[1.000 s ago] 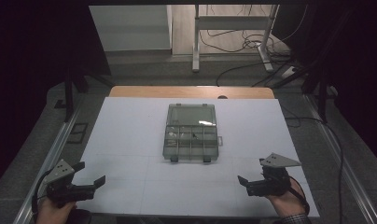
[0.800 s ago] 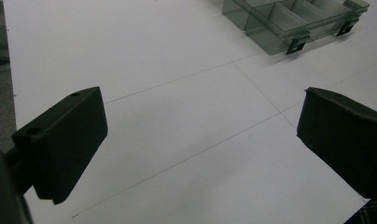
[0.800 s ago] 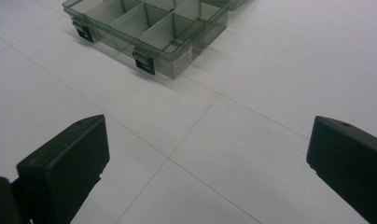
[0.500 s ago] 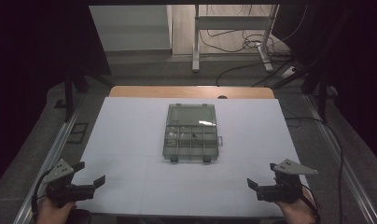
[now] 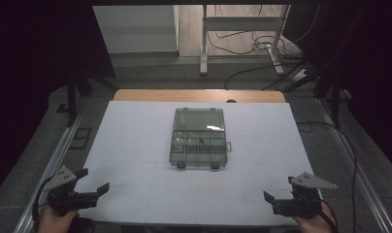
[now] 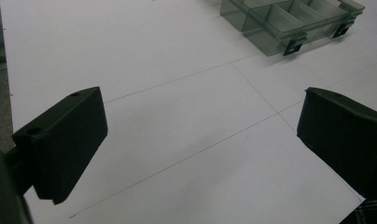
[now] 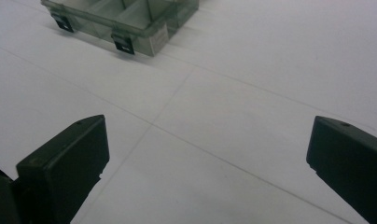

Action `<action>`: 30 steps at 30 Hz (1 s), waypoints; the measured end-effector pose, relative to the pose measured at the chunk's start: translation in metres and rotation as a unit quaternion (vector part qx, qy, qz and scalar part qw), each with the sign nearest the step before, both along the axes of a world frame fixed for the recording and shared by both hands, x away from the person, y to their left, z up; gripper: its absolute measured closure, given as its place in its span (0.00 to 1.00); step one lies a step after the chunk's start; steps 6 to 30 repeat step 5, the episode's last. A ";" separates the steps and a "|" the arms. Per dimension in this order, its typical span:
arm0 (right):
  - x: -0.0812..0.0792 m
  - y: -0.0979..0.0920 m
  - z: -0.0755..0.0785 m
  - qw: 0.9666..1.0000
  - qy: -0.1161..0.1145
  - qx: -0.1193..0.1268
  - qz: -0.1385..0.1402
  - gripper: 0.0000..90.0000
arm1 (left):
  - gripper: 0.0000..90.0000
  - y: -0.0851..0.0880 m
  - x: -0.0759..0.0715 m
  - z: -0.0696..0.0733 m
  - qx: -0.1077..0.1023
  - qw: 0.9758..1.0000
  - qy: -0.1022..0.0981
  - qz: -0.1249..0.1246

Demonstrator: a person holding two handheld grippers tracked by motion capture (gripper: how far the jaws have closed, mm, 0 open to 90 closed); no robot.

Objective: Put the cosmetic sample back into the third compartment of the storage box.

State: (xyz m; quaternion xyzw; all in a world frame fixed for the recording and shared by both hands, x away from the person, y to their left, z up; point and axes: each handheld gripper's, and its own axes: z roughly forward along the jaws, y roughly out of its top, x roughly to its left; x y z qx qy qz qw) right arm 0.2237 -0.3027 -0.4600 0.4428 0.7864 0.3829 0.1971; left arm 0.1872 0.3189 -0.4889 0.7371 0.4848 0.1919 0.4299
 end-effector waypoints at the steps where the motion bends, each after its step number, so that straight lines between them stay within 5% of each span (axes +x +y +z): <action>1: 0.000 -0.001 -0.001 1.000 0.002 -0.002 -0.002 0.00 | 0.02 0.000 0.000 0.000 0.000 1.000 0.000 0.000; 30: 0.000 -0.003 -0.002 1.000 0.004 0.001 -0.005 0.00 | 0.02 0.000 0.001 0.000 0.000 1.000 0.001 0.000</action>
